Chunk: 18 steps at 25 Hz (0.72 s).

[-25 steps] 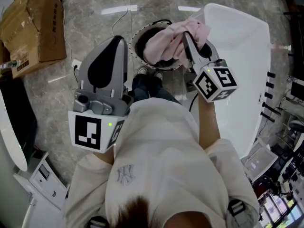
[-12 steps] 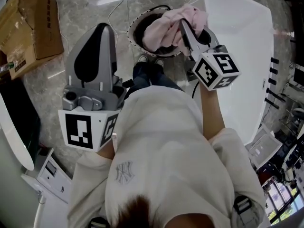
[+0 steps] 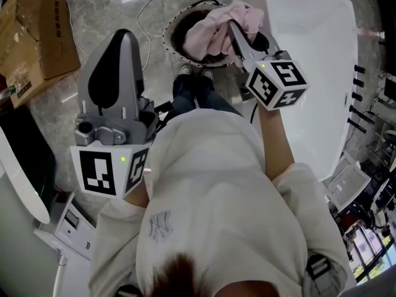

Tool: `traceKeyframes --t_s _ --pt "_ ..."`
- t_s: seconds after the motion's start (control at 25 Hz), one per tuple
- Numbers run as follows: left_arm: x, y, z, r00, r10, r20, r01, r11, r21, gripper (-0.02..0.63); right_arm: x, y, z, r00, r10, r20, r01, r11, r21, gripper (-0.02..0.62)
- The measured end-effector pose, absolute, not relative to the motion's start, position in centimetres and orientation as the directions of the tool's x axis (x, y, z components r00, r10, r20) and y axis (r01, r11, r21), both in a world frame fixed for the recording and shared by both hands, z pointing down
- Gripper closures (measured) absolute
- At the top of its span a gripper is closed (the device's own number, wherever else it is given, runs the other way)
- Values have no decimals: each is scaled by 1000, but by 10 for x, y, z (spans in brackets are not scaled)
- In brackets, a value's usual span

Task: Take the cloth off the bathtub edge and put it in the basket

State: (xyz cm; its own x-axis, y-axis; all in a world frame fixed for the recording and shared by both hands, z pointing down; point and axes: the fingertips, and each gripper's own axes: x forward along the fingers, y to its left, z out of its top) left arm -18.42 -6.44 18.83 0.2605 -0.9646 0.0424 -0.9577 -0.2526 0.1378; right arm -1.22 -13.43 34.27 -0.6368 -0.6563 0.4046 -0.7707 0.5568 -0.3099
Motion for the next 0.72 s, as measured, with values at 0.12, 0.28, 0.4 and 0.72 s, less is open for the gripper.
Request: traceKeyframes --t_s 0.12,0.28,0.4,0.72 --pt "-186 -66 190 260 -964 46 -958 -252 139 558 -12 -134 346 -634 -656 409 -773 553 -312 558" --pt "-186 -69 194 267 -963 49 -956 -258 139 558 -11 -135 354 -627 -654 422 -778 546 -311 558" --pt "-185 -70 199 275 -960 58 -954 -265 139 558 -9 -135 362 -619 -654 435 -785 533 -316 558" --pt "-182 -79 214 302 -950 75 -946 -289 150 558 -6 -135 386 -601 -651 463 -799 505 -326 558"
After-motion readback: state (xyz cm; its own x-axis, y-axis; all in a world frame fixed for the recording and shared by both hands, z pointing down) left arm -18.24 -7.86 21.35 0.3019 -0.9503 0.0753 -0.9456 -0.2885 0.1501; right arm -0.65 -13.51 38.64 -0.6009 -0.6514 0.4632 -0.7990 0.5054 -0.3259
